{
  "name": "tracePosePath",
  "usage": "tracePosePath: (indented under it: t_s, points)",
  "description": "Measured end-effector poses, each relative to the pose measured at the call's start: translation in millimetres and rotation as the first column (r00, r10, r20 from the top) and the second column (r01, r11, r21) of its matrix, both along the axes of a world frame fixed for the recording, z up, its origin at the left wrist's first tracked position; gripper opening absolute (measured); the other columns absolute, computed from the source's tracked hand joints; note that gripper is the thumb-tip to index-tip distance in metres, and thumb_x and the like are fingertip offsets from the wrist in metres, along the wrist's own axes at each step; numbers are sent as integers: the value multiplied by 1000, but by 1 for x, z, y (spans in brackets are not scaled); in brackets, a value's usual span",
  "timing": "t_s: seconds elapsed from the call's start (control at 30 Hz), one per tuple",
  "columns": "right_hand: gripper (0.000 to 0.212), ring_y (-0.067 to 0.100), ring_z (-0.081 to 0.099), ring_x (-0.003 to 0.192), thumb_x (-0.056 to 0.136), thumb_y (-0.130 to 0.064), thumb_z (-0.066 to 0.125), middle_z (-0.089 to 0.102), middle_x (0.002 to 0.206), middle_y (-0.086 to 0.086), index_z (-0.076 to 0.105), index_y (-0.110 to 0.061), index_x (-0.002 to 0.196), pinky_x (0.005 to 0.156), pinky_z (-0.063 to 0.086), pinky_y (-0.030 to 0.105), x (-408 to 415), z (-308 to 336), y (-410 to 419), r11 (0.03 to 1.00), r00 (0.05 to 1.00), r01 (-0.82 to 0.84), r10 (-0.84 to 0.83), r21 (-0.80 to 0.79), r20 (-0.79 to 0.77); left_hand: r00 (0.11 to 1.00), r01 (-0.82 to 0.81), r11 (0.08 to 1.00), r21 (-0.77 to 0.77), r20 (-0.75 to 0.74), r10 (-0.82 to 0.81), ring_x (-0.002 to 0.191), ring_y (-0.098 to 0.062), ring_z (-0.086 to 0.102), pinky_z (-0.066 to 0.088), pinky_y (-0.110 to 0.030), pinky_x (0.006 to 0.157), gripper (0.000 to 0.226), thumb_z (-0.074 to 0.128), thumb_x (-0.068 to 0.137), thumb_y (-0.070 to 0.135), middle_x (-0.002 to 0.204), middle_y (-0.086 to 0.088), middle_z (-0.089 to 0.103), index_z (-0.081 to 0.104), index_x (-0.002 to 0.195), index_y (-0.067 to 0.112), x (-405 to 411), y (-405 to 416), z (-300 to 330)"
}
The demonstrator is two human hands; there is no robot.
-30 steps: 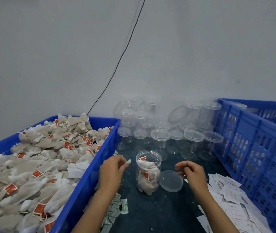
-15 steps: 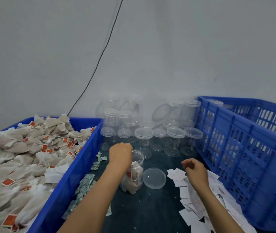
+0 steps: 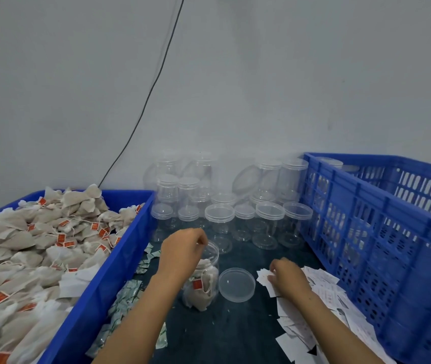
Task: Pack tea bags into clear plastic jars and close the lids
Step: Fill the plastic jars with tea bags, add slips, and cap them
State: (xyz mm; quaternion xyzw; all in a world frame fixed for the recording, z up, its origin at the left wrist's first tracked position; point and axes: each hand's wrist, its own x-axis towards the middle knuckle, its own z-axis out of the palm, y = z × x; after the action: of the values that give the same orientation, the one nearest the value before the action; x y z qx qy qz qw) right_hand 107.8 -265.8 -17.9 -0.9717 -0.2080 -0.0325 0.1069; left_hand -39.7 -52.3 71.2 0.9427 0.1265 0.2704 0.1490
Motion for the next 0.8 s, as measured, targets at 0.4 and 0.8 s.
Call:
tracePosePath:
  t_s: [0.4, 0.8]
  points:
    - [31, 27, 57, 109, 95, -34, 51, 59, 119, 9, 56, -9, 112, 84, 43, 31, 2, -1, 3, 975, 993, -67, 86, -213, 85, 871, 287, 697, -657, 483, 96, 121, -14, 48, 42, -37, 105, 42, 67, 87, 31, 126, 4, 50, 46, 123, 23, -7, -11, -47]
    - [11, 25, 63, 87, 95, -22, 52, 69, 94, 4, 59, -16, 90, 67, 40, 32, -6, 3, -1, 995, 993, 25, -14, -94, 115, 884, 388, 591, -707, 466, -22, 115, -1, 53, 43, -15, 90, 106, 91, 45, 36, 129, 16, 48, 24, 123, 56, -4, -13, -105]
